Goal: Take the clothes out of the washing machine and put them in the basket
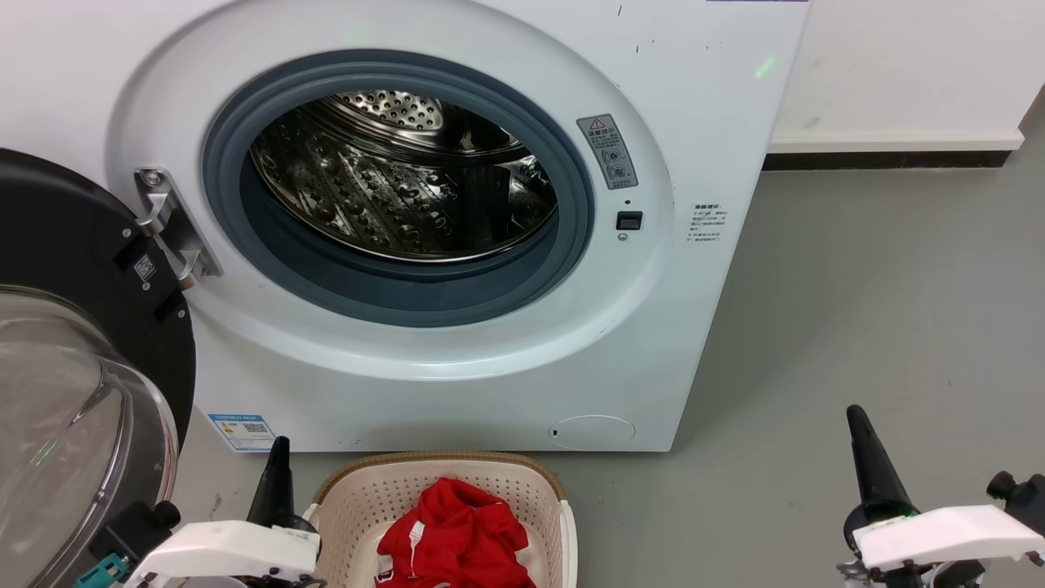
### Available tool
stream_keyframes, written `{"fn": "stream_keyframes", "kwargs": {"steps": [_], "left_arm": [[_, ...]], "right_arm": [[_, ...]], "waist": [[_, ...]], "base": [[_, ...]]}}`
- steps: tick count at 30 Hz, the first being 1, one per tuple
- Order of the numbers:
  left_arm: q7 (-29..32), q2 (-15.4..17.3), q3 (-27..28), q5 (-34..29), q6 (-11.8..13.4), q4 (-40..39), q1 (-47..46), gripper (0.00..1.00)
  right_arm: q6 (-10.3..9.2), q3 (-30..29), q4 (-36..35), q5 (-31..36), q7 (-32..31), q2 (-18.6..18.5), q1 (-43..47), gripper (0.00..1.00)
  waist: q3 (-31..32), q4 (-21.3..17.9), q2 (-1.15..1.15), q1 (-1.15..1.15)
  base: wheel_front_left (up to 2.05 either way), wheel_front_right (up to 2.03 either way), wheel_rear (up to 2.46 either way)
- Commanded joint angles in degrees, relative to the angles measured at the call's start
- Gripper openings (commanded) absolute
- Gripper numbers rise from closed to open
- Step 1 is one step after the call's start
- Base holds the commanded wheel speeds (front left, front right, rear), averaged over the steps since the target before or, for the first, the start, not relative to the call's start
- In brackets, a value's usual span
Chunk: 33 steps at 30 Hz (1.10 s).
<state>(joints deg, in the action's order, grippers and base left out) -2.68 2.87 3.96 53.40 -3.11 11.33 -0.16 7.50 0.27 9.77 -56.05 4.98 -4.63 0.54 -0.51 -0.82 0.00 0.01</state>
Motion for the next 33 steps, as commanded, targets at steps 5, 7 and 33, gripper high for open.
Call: {"fn": "stream_keyframes", "kwargs": {"steps": [5,7,33], "left_arm": [[1.13,0.03,0.51,5.03,-0.74,-0.05,-1.82,0.0],[1.48,0.03,0.62,6.33,-0.92,0.06,-2.0,0.0],[5.07,0.02,1.54,21.22,-2.55,1.28,-4.12,0.0]], "right_arm": [[0.0,-0.57,0.17,-5.19,-1.0,-0.44,-2.16,0.0],[0.0,-0.7,0.31,-6.49,-1.36,-0.45,-2.41,0.0],[0.0,-2.29,2.07,-21.13,-5.06,-0.35,-4.47,0.0]], "waist": [[0.03,0.07,0.0,-0.01],[0.04,0.09,0.0,-0.01],[0.15,0.37,0.0,-0.01]], "base": [[0.0,0.0,0.0],[0.0,0.0,0.0],[0.0,0.0,0.0]]}}
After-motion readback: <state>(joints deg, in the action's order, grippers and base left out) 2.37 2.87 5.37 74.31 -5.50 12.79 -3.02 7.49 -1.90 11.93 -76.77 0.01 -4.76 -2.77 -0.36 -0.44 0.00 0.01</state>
